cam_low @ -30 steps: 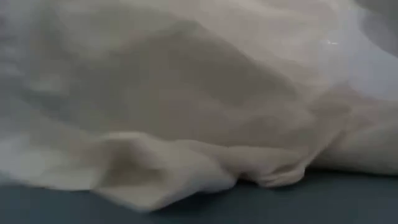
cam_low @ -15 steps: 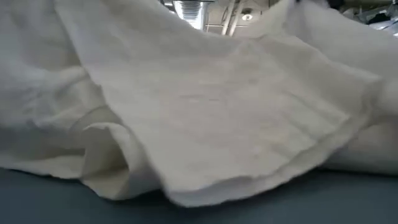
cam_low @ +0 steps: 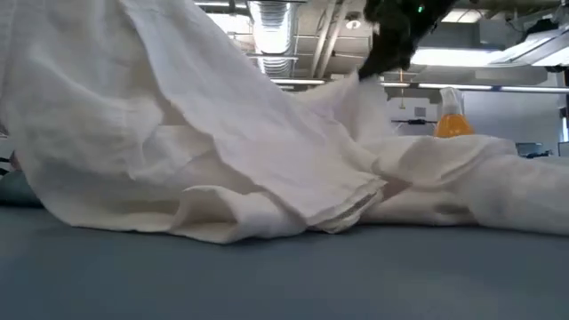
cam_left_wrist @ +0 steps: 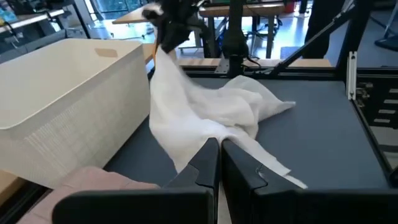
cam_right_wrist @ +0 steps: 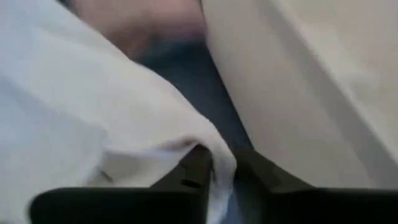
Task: Fold Laundry from Bin
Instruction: Fold the white shirt
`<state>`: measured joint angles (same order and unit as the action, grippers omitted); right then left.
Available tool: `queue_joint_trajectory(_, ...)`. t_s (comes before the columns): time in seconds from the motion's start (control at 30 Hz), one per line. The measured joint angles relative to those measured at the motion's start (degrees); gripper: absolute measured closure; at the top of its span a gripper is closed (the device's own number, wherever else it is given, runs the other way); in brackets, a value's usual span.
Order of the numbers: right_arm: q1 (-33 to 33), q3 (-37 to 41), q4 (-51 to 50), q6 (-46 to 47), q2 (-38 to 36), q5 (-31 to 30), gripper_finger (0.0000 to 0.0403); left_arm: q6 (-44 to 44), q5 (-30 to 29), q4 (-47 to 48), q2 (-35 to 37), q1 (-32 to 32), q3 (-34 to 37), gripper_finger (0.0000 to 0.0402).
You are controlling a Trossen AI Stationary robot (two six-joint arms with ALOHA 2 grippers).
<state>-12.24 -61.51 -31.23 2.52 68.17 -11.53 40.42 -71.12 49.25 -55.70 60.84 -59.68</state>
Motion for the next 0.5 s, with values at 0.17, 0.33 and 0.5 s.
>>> queue_joint_trajectory(0.17, -1.5, -7.1, -15.4, 2.8, 4.1, 2.7, 0.0237, 0.9, 0.2, 1.5, 0.0, -0.1, 0.0, 0.0401)
queue_joint_trajectory(0.33, 1.9, -10.2, -27.4, 13.5, 2.5, 2.8, 0.0175, 1.0, 1.4, 1.5, 0.0, -1.0, 0.0, 0.0401)
queue_joint_trajectory(0.5, 14.4, -0.3, -23.3, 33.3, -4.7, 0.6, 0.0160, 0.9, 3.3, 1.5, -0.2, -1.5, 0.0, 0.0401)
